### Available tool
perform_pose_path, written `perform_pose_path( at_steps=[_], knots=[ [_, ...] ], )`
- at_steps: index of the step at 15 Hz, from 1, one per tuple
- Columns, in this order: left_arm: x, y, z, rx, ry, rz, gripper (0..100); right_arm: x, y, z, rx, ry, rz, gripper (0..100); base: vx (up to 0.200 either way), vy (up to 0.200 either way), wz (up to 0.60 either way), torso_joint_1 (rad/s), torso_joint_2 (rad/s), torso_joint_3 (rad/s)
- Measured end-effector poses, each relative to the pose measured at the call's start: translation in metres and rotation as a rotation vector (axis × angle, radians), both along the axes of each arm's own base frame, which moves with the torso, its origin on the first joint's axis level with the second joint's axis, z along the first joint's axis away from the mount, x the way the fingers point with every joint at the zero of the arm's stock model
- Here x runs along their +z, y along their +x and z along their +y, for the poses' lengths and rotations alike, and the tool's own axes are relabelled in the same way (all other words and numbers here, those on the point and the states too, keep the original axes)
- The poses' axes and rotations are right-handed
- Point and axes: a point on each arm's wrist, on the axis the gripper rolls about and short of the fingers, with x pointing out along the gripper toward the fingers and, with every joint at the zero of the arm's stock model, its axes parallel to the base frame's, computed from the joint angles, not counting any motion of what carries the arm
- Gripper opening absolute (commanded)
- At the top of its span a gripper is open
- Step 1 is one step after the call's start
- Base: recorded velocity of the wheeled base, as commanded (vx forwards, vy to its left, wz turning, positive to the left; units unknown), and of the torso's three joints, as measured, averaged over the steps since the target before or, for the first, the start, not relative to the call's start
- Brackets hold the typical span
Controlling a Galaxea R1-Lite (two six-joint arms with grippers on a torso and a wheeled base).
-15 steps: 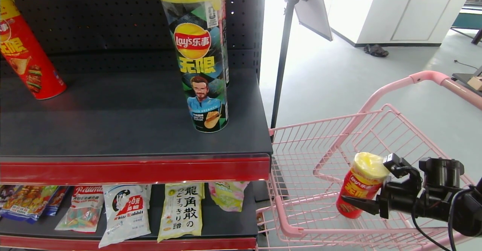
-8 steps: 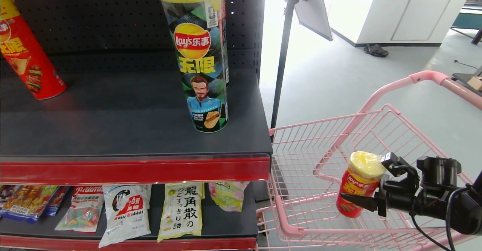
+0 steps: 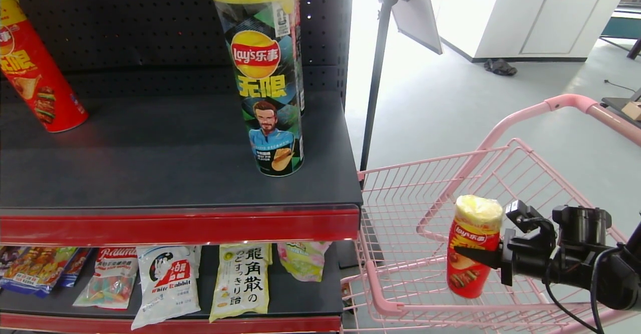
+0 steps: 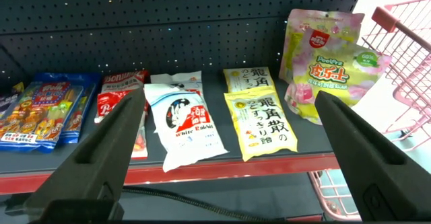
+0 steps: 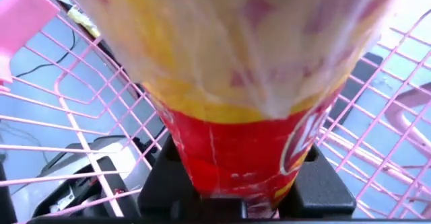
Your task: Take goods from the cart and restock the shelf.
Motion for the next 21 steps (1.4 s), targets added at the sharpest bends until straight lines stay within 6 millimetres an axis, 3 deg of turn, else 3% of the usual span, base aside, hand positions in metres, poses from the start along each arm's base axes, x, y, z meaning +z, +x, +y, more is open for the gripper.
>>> perform_pose_path(
  at_steps=[2,5,9,12,16,19,21],
  knots=[
    [0.0,0.0,0.0,0.0,0.0,0.0,100,0.016,0.006,-0.002,-0.004,-0.009,-0.069,0,0.0,0.0,0.0,0.0,0.0,0.0],
    [0.0,0.0,0.0,0.0,-0.001,0.0,100,0.064,0.008,-0.006,-0.019,-0.031,-0.242,0,0.0,0.0,0.0,0.0,0.0,0.0],
    [0.0,0.0,0.0,0.0,0.0,0.0,100,0.131,-0.014,-0.007,-0.052,-0.027,-0.424,0,0.0,0.0,0.0,0.0,0.0,0.0],
    [0.0,0.0,0.0,-0.001,-0.001,0.0,100,0.177,-0.046,0.001,-0.065,0.032,-0.502,0,0.0,0.0,0.0,0.0,0.0,0.0],
    [0.0,0.0,0.0,0.0,0.0,0.0,100,0.235,-0.117,0.029,-0.026,0.226,-0.469,0,0.0,0.0,0.0,0.0,0.0,0.0],
    [0.0,0.0,0.0,0.0,-0.001,0.0,100,0.247,-0.167,0.05,0.136,0.322,-0.356,0,0.0,0.0,0.0,0.0,0.0,0.0],
    [0.0,0.0,0.0,0.001,0.0,0.0,100,0.245,-0.183,0.053,0.173,0.334,-0.349,0,0.0,0.0,0.0,0.0,0.0,0.0]
  ],
)
